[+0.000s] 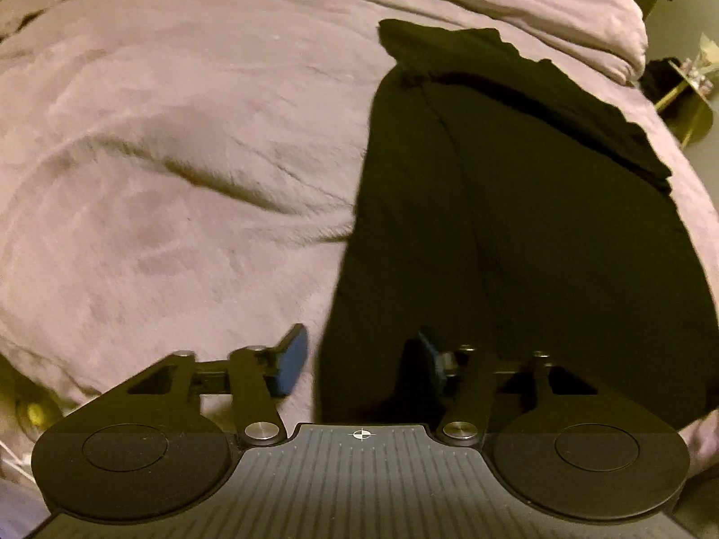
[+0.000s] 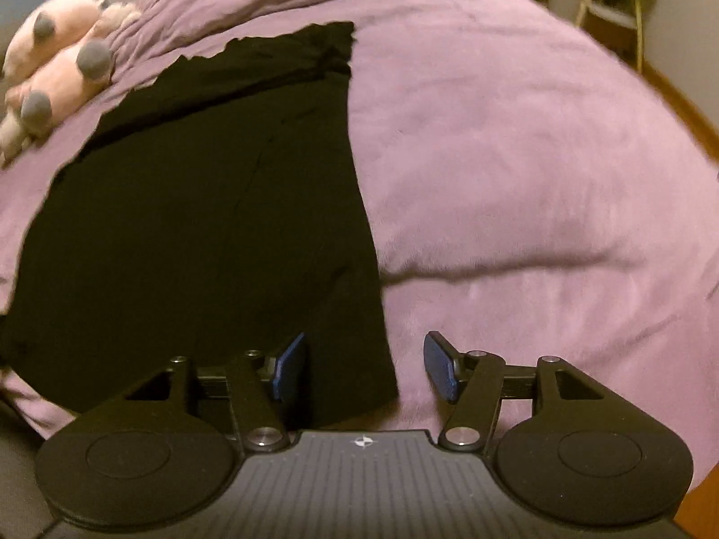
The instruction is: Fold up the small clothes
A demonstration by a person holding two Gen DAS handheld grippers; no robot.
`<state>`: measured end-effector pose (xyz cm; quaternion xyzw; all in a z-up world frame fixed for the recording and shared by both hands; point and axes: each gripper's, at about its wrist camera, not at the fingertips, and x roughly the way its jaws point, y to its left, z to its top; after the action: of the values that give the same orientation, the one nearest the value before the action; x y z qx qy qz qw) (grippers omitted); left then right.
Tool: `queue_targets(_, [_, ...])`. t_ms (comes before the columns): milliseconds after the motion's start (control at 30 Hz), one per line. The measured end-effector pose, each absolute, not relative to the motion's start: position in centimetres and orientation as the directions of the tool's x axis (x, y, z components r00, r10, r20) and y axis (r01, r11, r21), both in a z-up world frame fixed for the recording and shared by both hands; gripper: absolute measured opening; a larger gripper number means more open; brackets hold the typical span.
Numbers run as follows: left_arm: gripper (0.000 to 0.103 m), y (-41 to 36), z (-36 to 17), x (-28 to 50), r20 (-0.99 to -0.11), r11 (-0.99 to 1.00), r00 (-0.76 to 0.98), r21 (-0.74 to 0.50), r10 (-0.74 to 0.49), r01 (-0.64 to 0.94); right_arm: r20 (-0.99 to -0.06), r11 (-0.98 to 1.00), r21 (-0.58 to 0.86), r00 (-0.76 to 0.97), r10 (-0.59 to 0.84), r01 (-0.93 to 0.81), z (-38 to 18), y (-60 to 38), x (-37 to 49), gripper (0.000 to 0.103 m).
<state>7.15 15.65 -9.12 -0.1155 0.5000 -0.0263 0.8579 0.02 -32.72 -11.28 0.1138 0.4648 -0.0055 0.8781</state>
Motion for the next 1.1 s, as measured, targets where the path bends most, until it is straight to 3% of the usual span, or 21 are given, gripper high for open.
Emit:
queue_targets(67, [0.044,16.0,-9.2,7.2,-0.851,0.963,0.49,-0.258,-0.187,-0.079,-0.813,0.958,0.259,0.563,0.149,0.12,-11.7,-33.2,0.1,0.058])
queue_targets(133, [0.027,16.3,-9.3,7.3,-0.855,0.958,0.479,-0.273,-0.198,-0.091,-0.813,0.961,0.257,0.561,0.155,0.106,-12.0,-33.2,0.3,0.052])
queue_targets(233, [0.013,16.7,-9.3,7.6,-0.86,0.948,0.457,-0.303,-0.228,-0.097,-0.819,0.971,0.223,0.557,0.136,0.089,-11.9,-33.0,0.5,0.035])
queue_targets(267, [0.011,16.7,-9.2,7.6,-0.858,0.946,0.455,-0.311,-0.24,-0.088,-0.818,0.972,0.219,0.559,0.138,0.08,-11.8,-33.0,0.4,0.025])
queue_targets(300, [0.01,16.6,-9.1,7.7,-0.857,0.946,0.451,-0.315,-0.248,-0.078,-0.816,0.973,0.219,0.56,0.144,0.069,-11.6,-33.1,0.2,0.019])
queue_targets(400, [0.01,16.9,-9.1,7.8,-0.856,0.937,0.431,-0.344,-0.285,-0.063,-0.811,0.973,0.225,0.562,0.162,0.045,-11.3,-33.1,0.0,0.015])
queue_targets(533, [0.018,17.1,-9.1,7.9,-0.854,0.928,0.408,-0.37,-0.323,-0.04,-0.81,0.968,0.246,0.558,0.179,0.045,-11.2,-33.3,0.0,0.016])
queue_targets(800, [0.018,17.0,-9.0,8.4,-0.865,0.923,0.36,-0.384,-0.35,-0.026,-0.833,0.964,0.261,0.515,0.203,0.042,-11.6,-33.6,0.8,0.02])
queue_targets(933, [0.009,16.8,-8.8,8.5,-0.866,0.921,0.34,-0.39,-0.368,0.001,-0.839,0.965,0.259,0.502,0.212,0.026,-11.6,-33.7,1.0,0.019])
queue_targets(1100, [0.005,16.4,-8.3,8.8,-0.854,0.903,0.309,-0.426,-0.42,0.049,-0.838,0.95,0.313,0.474,0.272,0.01,-11.3,-33.9,1.6,0.01])
